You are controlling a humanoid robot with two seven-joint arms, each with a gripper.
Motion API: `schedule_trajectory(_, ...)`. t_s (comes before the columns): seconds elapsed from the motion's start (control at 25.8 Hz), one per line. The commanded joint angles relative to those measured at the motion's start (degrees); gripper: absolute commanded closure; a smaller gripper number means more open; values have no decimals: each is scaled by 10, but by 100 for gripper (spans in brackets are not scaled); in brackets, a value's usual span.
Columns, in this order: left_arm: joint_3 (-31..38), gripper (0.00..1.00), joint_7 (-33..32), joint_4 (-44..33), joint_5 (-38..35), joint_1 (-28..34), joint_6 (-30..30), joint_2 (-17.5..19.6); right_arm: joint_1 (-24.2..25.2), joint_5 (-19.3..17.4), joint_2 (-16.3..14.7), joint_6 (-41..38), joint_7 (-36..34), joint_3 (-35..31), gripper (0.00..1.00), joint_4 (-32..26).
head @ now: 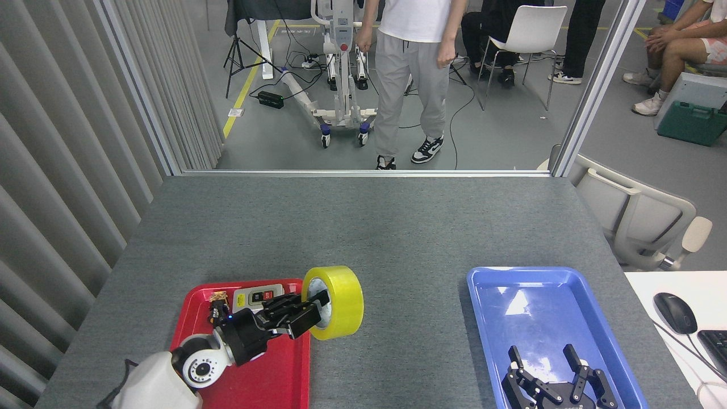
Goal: Place and move tape with both arms
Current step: 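Grasp the yellow tape with the left gripper and lift it, then carry the tape toward the right gripper near the blue tray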
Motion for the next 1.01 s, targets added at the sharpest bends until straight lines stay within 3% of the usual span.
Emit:
schedule_trajectory(0.0,-25,100,53,117,29,5,-61,-87,-1,0,-1,-74,-5,-5,0,0)
schedule_trajectory(0.16,-50,100,53,167,28,-1,-61,-162,1,1,-2,-219,-12,-32,0,-4)
schedule_trajectory(0.39,-102,100,75,208,32,-59,-61,-205,13,0,2,-410,-13,-56,0,-13)
schedule_trajectory(0.97,-129,100,101,197,40,-59,-61,-197,-2,-1,-4,-410,-13,-48,0,-13)
